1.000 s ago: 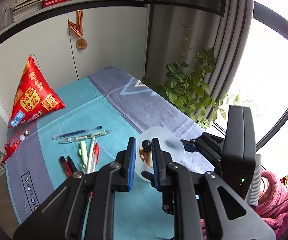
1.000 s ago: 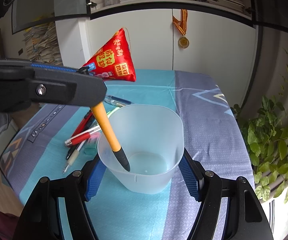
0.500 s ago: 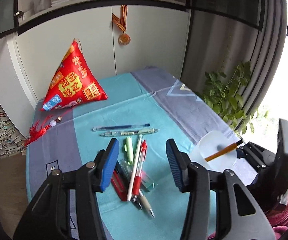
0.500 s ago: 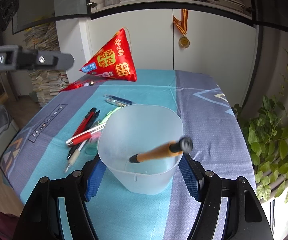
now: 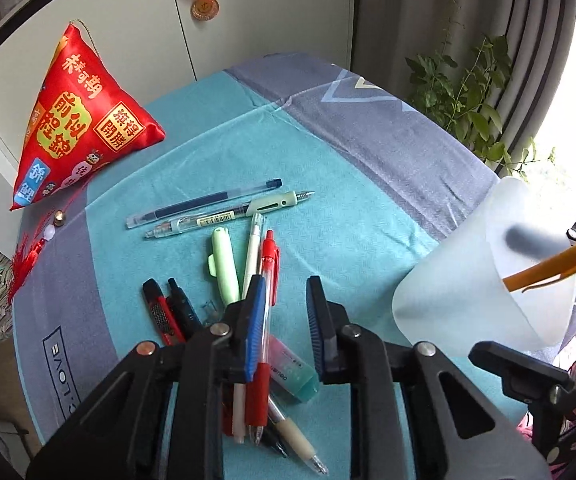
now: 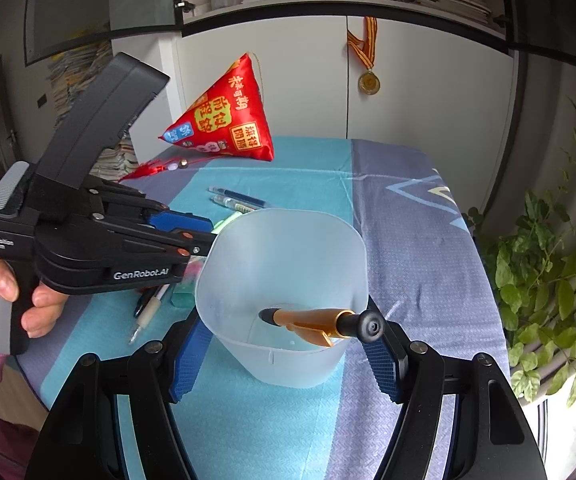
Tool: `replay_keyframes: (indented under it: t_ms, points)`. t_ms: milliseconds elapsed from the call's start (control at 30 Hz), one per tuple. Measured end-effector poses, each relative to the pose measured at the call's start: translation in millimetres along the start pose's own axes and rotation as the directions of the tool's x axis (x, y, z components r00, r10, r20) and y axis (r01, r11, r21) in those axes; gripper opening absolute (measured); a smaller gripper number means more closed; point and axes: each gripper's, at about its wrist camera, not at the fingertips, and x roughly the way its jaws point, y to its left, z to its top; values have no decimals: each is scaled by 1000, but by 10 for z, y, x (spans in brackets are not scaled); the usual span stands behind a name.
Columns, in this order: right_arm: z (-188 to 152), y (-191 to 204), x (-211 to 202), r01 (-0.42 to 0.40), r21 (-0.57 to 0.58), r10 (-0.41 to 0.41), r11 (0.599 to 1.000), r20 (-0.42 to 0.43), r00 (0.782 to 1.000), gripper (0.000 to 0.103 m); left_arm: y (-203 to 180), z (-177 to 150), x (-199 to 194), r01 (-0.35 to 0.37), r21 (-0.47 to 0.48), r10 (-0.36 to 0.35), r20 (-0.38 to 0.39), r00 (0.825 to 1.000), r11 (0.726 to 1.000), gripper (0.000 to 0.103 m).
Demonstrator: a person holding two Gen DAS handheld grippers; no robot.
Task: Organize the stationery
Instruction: 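Grasp the red pen from the pile with the left tool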
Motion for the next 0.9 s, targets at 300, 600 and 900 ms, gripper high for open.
replay_keyframes:
  t_ms: [300,600,900]
  points:
    - [-6,2,3,0,0,0,1000,0,1000,71,16,112,315,-7,36,9,-62,998,999,19]
    - [-1,5,11,-1,1,1,1000,-1,1000,71,18,160,381,8,37,-6,-73,997,999,17]
    - [0,2,17,-4,5,4,1000,0,1000,71,-23,241,437,5,77,1,-83,997,997,13]
